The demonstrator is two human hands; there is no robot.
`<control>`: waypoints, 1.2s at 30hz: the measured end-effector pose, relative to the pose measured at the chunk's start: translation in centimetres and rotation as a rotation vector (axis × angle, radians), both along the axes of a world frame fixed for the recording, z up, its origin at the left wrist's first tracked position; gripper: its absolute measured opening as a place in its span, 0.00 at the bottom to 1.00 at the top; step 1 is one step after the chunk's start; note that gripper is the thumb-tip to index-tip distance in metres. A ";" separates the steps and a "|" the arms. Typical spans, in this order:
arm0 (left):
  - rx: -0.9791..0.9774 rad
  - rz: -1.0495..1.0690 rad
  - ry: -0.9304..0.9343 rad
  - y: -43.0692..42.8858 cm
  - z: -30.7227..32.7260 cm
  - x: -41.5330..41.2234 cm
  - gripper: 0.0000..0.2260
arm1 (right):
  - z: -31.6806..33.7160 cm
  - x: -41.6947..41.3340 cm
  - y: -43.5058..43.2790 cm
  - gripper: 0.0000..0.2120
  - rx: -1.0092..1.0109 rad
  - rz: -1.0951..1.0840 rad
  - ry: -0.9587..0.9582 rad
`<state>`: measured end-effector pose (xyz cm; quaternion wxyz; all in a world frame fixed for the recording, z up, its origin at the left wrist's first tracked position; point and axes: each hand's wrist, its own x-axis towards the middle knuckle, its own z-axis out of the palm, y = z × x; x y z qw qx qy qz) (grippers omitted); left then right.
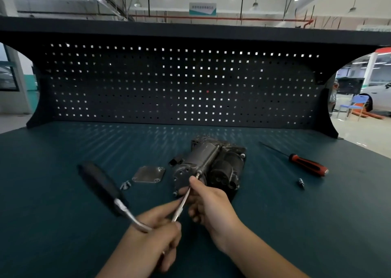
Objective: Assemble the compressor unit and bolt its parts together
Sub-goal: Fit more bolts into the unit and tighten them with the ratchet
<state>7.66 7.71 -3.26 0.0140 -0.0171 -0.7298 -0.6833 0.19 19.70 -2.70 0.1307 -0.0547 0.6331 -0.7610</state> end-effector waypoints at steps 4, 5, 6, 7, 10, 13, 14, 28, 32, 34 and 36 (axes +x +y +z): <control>-1.028 0.199 0.340 -0.5 1.1 0.3 0.27 | -0.2 0.0 -0.2 0.16 0.031 -0.048 0.052; -1.204 0.173 0.413 -0.7 1.2 0.3 0.29 | -0.1 0.0 -0.2 0.16 0.039 -0.061 0.074; -1.322 0.106 0.419 -0.7 1.3 0.4 0.30 | -0.1 0.1 -0.1 0.15 0.046 -0.067 0.094; -1.393 0.089 0.394 -0.6 1.4 0.3 0.30 | -0.1 0.1 -0.1 0.15 0.053 -0.066 0.111; -1.276 0.141 0.393 -0.7 1.3 0.1 0.26 | -0.1 0.1 -0.2 0.15 0.068 -0.070 0.133; -0.828 0.129 0.315 -0.8 1.0 0.3 0.22 | -0.1 -0.1 -0.2 0.14 0.029 -0.069 0.096; -0.588 0.097 0.210 -0.5 1.2 0.5 0.18 | -0.1 -0.1 -0.1 0.14 0.003 -0.065 0.077; -0.632 0.134 0.256 -1.1 1.2 0.3 0.19 | -0.4 -0.4 0.1 0.15 -0.040 0.007 0.006; -1.743 0.086 0.471 -0.7 1.7 0.6 0.27 | -0.4 -0.3 0.0 0.13 0.015 -0.050 0.004; -1.631 0.012 0.517 -0.2 0.9 0.1 0.33 | -0.4 -0.3 0.0 0.14 0.030 -0.057 0.019; -1.251 0.101 0.410 -0.2 0.6 0.0 0.27 | -0.5 -0.3 0.0 0.14 0.014 -0.042 0.048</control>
